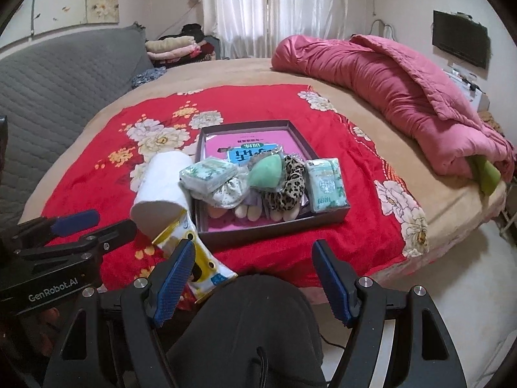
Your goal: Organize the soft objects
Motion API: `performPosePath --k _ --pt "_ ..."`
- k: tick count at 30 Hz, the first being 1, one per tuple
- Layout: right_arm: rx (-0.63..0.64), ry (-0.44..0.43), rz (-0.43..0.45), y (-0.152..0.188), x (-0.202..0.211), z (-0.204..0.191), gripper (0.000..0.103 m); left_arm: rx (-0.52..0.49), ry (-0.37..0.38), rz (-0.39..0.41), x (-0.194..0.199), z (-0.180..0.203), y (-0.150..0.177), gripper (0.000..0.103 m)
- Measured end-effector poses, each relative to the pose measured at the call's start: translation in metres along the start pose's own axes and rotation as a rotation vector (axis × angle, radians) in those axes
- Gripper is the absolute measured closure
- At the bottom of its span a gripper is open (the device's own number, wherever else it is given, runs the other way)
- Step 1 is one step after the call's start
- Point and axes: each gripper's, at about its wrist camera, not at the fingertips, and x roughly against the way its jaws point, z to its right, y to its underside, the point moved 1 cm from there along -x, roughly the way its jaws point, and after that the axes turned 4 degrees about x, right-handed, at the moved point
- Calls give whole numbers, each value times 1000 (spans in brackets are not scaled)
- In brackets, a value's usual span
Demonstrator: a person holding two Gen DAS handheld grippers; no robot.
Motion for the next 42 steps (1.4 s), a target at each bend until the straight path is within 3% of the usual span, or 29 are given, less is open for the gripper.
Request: performPosePath --k 10,42 --pt "-17 10 25 3 13 0 27 9 -20 22 15 2 2 39" --pt "-29 -5 4 9 9 2 27 -12 -32 -5 10 6 10 39"
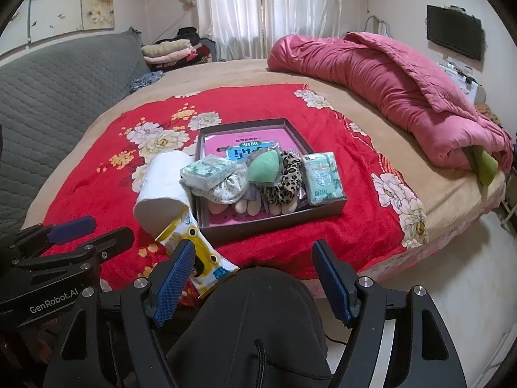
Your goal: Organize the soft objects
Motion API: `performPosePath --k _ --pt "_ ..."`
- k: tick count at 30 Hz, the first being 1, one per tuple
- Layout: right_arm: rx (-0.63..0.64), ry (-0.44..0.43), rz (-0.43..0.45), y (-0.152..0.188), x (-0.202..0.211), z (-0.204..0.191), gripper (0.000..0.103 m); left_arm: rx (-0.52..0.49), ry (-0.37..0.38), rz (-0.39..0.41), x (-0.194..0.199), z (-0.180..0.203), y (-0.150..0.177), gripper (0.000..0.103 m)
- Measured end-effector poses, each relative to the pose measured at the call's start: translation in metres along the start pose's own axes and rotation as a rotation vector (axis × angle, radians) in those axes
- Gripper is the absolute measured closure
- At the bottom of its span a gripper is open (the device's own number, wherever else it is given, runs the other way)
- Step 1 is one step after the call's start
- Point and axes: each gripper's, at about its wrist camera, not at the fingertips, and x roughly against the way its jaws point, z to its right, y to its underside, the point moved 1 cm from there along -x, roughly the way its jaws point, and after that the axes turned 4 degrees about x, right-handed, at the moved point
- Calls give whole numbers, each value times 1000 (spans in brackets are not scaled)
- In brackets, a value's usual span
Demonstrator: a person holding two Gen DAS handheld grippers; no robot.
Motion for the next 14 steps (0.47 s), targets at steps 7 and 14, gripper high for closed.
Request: performPosePath --k 7,14 --pt "-7 -4 -3 2 -2 0 27 2 0 -10 -3 -1 3 39" --pt "-16 -16 -9 3 -8 1 27 29 35 -25 -8 -8 7 39"
